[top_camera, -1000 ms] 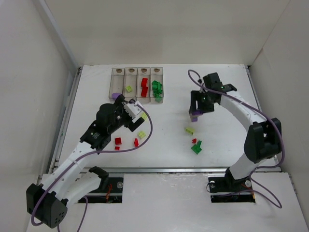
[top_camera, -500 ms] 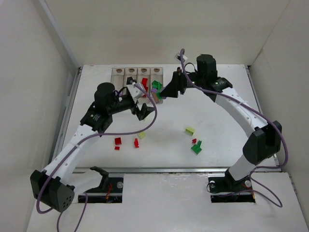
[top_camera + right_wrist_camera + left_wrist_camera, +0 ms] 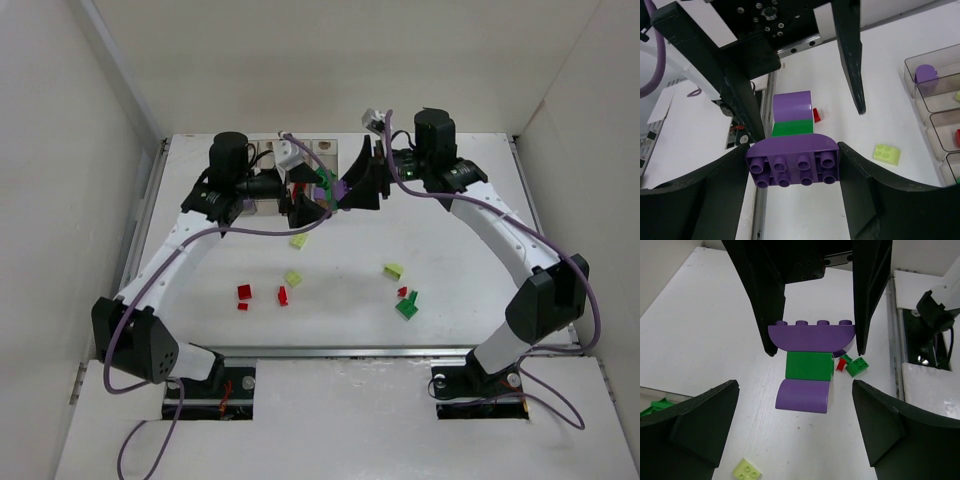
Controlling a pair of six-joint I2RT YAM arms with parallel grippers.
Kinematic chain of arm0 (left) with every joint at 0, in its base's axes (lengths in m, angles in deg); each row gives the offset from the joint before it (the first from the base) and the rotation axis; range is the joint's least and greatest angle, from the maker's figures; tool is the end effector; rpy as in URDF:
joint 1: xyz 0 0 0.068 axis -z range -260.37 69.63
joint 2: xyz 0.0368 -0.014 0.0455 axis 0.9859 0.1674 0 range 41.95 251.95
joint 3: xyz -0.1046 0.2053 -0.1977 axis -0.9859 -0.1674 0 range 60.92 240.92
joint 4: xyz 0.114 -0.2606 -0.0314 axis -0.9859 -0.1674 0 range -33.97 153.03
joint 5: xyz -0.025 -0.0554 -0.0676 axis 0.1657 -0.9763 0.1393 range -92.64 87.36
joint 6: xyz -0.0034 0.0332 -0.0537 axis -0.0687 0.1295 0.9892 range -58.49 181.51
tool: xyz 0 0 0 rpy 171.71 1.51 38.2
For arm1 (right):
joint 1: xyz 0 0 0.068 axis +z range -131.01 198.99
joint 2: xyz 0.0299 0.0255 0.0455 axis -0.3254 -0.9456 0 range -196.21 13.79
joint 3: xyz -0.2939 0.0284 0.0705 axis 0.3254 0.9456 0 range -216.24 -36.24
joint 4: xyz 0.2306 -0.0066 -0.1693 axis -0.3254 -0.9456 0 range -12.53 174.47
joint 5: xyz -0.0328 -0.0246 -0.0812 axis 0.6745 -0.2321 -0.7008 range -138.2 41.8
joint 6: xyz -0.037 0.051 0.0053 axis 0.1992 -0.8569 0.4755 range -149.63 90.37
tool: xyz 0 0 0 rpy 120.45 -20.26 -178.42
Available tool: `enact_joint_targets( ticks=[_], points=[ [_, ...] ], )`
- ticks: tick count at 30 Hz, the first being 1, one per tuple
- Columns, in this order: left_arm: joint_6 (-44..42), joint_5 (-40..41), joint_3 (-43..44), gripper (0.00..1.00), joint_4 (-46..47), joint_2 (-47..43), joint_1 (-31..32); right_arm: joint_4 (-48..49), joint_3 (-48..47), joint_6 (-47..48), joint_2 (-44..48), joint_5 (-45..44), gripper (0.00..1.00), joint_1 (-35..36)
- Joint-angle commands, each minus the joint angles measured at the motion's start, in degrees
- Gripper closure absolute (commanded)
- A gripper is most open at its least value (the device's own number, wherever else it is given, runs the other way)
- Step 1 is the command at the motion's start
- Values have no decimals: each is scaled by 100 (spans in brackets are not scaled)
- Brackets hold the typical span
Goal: Sort the legos into containers by color
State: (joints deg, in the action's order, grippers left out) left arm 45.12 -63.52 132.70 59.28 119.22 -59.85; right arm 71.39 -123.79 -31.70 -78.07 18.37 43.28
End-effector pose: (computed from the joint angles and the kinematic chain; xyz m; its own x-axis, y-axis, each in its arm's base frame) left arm 0.2912 -0.1543 0.4202 0.1318 0.0973 -0.9865 0.9808 0.1314 0.1440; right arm 0.3405 0.2025 0.4206 -0.3068 -0.1228 -0.9438 -0.9512 0.0067 0.3084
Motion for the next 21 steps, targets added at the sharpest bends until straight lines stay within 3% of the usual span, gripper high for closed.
enact_joint_targets(
  ticks=[1,6,7,8,11,19,21],
  points=[
    [232,-749,388,6,-100,129,-3,324,-43,303,195,348,100,-12],
    [153,-636,503,11,-302,200,49,324,-96,303,72,296,100,-12],
    [153,-583,503,15,-302,200,49,324,-148,303,71,296,100,-12],
    [153,-583,503,25,-302,252,49,324,-149,303,71,348,100,-12],
    [520,-530,451,37,-48,253,49,324,-149,303,10,348,100,-12],
    [952,-337,336,38,296,253,49,324,-333,303,-280,191,100,111],
    [953,-267,336,43,296,253,49,324,-421,251,-333,190,100,163]
  ],
)
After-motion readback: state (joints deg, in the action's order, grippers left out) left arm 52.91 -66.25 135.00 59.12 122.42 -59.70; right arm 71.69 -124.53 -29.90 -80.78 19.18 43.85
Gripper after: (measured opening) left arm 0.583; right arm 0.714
